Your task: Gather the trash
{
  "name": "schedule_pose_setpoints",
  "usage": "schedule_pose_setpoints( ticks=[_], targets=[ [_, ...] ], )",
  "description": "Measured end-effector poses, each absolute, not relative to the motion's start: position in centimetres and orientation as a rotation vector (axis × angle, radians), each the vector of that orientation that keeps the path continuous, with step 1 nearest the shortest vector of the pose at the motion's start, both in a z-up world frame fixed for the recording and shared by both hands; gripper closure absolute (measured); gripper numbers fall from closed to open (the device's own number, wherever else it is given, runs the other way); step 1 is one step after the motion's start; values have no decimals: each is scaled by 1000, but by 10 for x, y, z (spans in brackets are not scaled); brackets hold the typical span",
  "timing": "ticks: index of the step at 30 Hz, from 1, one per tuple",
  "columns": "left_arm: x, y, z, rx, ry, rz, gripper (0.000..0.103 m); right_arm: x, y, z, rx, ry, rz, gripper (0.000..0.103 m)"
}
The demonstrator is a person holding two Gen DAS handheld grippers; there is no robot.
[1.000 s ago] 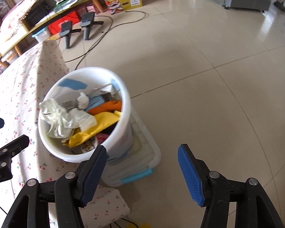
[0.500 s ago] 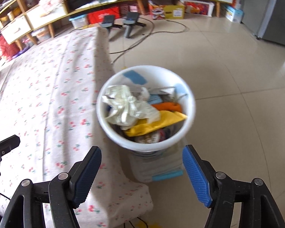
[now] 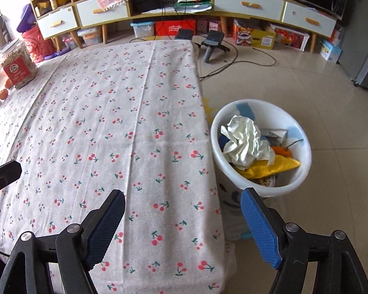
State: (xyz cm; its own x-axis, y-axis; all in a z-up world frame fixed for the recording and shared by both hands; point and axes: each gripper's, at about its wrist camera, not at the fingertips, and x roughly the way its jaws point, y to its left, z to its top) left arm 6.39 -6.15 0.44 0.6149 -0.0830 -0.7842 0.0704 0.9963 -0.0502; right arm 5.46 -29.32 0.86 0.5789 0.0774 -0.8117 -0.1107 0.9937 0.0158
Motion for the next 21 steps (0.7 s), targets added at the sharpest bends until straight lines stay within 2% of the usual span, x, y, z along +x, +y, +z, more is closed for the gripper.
schedule_pose_setpoints(
  ticks=[12,21],
  targets=[
    [37,-35,2,-4,821,14,0,37,-268,7,-89,817,23,19],
    [27,-28,5,-20,798,39,0,38,-262,5,-100,799,16,19]
  ],
)
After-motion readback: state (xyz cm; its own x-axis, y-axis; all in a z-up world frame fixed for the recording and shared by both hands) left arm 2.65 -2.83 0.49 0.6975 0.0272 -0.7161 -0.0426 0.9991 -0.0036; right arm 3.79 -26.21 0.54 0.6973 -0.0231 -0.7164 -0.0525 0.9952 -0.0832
